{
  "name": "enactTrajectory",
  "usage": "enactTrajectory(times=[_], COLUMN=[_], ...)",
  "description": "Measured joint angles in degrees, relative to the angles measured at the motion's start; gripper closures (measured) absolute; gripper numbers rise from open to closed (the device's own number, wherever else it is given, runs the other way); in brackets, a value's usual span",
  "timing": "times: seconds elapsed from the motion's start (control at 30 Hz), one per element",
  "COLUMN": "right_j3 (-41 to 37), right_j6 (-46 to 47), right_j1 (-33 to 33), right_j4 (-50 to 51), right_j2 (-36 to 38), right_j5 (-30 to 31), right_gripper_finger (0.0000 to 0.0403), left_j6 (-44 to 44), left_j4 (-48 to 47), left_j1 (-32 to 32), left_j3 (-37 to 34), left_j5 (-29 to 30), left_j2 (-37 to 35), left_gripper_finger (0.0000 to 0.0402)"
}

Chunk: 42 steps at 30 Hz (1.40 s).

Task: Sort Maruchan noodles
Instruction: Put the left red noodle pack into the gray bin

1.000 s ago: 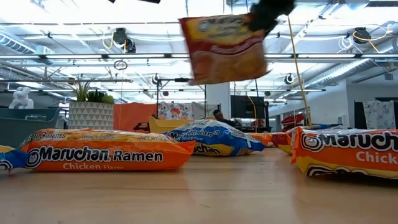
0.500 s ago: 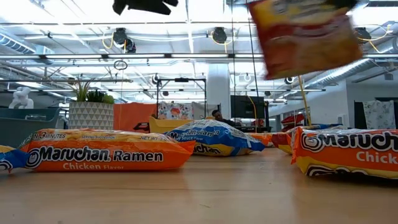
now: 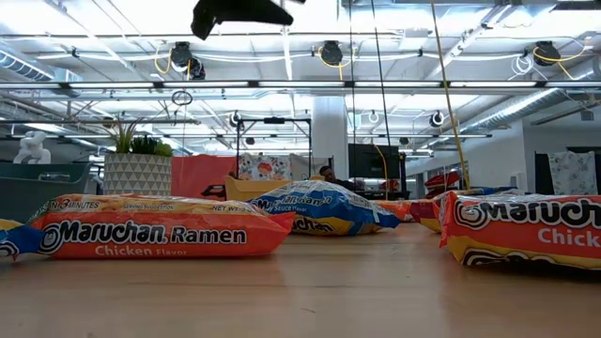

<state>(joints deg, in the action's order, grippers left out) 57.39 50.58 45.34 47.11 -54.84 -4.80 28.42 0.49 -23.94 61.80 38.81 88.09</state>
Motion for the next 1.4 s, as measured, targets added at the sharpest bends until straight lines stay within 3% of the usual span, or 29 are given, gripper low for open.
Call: enactTrajectory(times=[0.27,0.4,0.87,1.4], right_j3=[0.0,0.0,0.1,0.1], right_j6=[11.1,15.5,15.5,14.0], right_j1=[8.5,11.0,10.0,9.4], right_j4=[4.3,7.8,7.9,8.1], right_j2=[-0.7,-1.9,-12.2,-13.0], right_j5=[-4.1,-6.1,-16.4,-13.0], right_gripper_finger=[0.038,0.038,0.0377,0.0272], left_j6=[5.4,6.3,3.9,1.9], left_j4=[2.7,3.9,7.7,6.9], left_j1=[-3.8,-5.9,-5.2,-4.5], left_j3=[0.0,0.0,0.0,0.0], left_j5=[0.5,3.7,4.7,4.6], left_j2=[0.5,0.5,2.7,2.7], left_gripper_finger=[0.024,0.024,0.024,0.0241])
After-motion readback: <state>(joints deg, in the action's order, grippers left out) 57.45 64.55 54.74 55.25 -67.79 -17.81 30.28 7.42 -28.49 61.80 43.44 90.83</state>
